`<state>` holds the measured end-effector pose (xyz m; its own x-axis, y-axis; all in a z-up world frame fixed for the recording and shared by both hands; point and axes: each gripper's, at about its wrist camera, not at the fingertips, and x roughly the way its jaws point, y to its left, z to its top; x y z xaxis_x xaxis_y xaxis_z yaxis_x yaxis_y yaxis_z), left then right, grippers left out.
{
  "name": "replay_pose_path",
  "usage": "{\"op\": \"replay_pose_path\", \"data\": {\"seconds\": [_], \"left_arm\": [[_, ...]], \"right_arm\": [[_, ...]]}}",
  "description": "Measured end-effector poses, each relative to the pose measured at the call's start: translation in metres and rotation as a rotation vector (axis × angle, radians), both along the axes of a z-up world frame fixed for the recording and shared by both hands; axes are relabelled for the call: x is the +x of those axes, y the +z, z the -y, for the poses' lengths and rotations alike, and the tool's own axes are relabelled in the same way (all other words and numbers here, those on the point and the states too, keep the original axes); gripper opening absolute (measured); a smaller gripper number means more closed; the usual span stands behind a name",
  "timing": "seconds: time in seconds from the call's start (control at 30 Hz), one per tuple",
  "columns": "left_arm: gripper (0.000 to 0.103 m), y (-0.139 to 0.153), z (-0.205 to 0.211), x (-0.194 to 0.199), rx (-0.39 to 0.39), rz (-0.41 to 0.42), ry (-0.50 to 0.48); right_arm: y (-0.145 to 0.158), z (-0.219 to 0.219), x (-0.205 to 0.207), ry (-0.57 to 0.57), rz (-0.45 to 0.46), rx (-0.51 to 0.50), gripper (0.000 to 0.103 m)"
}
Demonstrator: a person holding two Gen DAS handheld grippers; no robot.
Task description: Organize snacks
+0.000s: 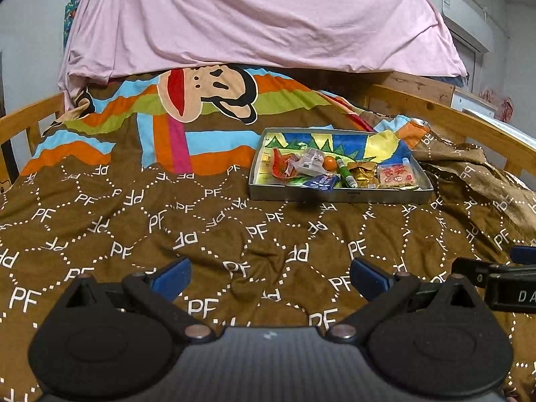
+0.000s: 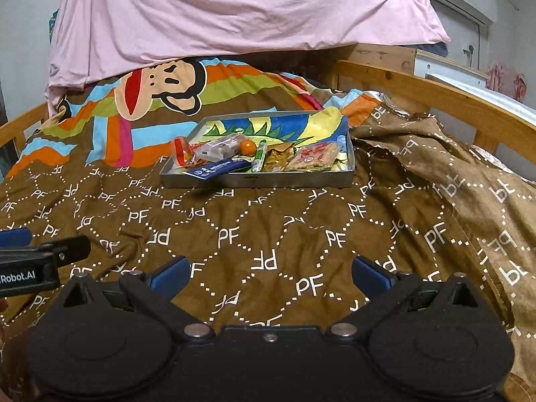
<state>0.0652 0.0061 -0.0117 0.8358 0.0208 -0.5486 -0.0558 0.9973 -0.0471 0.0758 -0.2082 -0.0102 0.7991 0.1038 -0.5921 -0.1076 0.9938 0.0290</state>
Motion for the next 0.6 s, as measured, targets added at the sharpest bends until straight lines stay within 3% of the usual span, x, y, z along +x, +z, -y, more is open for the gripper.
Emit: {"op": "replay_pose_path", "data": {"seconds": [0.6], "left_arm": [[0.103,-0.001,0.0016,-0.0002,0.004,-0.007,-0.001]], "right_arm": [[-0.0009,0.0021,-0.0011,-0.009,-0.002,0.004,0.102]]}}
